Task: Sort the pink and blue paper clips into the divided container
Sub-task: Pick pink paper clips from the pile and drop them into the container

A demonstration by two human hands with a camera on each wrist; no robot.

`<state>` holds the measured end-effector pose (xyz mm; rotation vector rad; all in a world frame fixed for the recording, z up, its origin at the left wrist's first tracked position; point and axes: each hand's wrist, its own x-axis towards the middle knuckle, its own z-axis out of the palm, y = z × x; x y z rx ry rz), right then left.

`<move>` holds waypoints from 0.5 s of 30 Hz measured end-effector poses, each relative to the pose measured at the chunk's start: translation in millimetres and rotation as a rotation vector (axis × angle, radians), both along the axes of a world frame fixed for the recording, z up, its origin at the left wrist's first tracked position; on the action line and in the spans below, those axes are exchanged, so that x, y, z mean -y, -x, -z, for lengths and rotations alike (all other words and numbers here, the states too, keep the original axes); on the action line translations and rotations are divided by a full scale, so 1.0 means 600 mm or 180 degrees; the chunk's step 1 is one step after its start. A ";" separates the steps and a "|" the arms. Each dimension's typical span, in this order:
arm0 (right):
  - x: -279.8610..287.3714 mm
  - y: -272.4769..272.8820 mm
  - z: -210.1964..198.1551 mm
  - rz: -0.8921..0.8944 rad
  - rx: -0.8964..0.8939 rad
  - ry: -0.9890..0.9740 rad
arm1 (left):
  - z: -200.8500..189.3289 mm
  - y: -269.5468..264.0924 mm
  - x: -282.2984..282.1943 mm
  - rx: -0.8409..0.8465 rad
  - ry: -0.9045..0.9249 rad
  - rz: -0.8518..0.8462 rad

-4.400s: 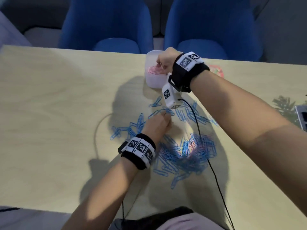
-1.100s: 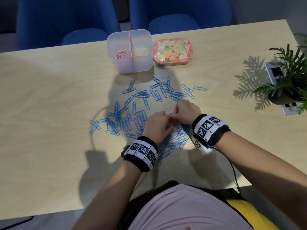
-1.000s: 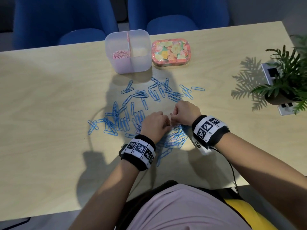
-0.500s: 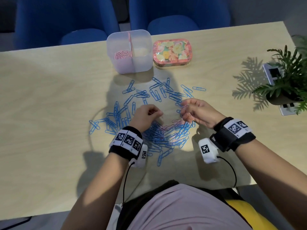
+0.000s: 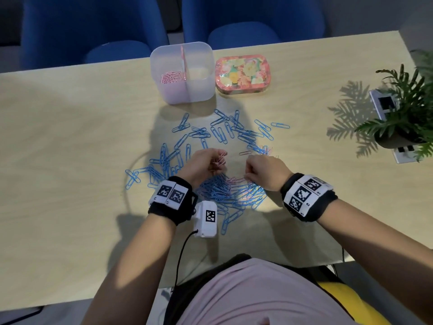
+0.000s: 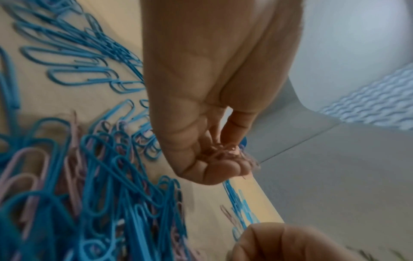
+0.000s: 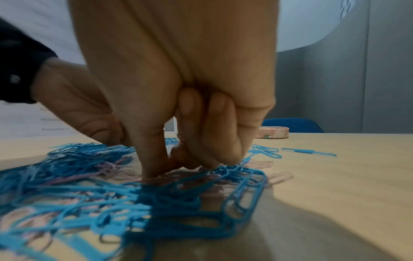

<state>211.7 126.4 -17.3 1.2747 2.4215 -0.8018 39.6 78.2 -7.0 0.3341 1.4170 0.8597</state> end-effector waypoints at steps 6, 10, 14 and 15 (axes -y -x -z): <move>-0.030 -0.010 -0.001 0.1717 -0.1854 0.1190 | 0.010 -0.020 0.005 -0.2044 -0.0656 0.1851; -0.057 -0.002 -0.013 0.2916 -0.2513 0.1989 | 0.013 -0.026 0.007 -0.2972 -0.0875 0.2510; -0.057 0.018 0.002 0.1294 -0.1105 0.0345 | 0.008 -0.035 0.005 -0.3401 -0.0782 0.2779; -0.053 0.022 0.005 0.0943 -0.0672 -0.0020 | 0.009 -0.038 0.005 -0.3497 -0.0774 0.2806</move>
